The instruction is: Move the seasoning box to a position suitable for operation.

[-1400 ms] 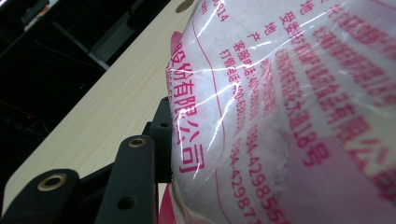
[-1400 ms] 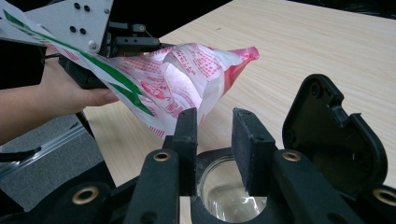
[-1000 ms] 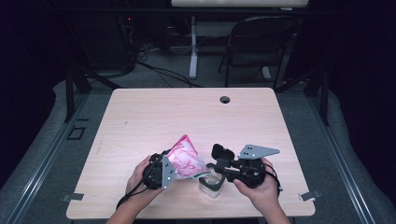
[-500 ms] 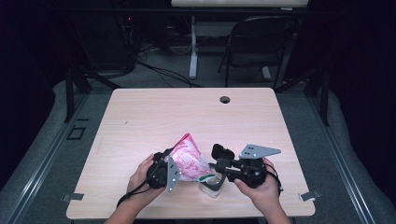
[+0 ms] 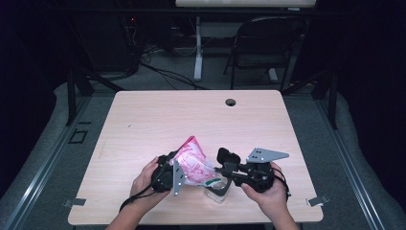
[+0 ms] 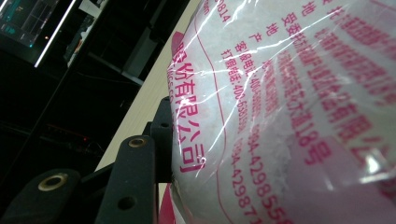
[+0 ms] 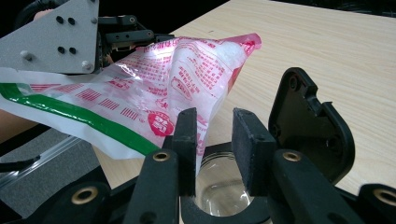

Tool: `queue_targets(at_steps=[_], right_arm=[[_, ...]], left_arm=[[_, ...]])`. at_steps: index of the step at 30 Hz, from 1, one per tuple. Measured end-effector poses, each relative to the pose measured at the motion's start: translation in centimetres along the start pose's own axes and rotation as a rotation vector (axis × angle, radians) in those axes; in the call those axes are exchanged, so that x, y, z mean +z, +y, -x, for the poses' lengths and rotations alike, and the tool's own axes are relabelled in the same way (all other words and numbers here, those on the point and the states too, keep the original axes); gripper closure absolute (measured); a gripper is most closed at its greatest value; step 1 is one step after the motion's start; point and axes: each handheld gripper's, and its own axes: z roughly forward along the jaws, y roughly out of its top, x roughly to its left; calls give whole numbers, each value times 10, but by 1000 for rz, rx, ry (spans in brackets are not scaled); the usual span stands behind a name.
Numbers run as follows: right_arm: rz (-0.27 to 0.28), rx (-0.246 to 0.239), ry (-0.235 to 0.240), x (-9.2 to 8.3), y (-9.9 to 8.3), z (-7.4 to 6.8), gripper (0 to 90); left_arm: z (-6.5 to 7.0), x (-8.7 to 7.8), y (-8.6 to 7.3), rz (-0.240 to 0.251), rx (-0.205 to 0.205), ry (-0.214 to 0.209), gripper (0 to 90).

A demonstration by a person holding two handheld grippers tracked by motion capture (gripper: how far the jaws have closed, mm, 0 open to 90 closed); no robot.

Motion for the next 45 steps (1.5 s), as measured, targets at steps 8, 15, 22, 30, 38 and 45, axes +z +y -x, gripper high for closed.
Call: queue_targets(at_steps=[8,15,22,30,38,45], right_arm=[[-3,-2,-1,-2,0,1,710],[-4,-4,-3,-3,0,1,707],[-3,0,-6,-3,-1,2,705],[-2,2,1,-2,-1,1,702],[-18,-7,22,2,1,-5,689],[-72,-21,45,12,-1,-10,675]], left_arm=[[1,2,1,4,30,16,609],[6,4,4,4,93,46,609],[13,5,10,10,155,65,610],[13,5,14,9,177,76,611],[15,5,16,2,212,87,612],[15,6,17,-6,211,88,612]])
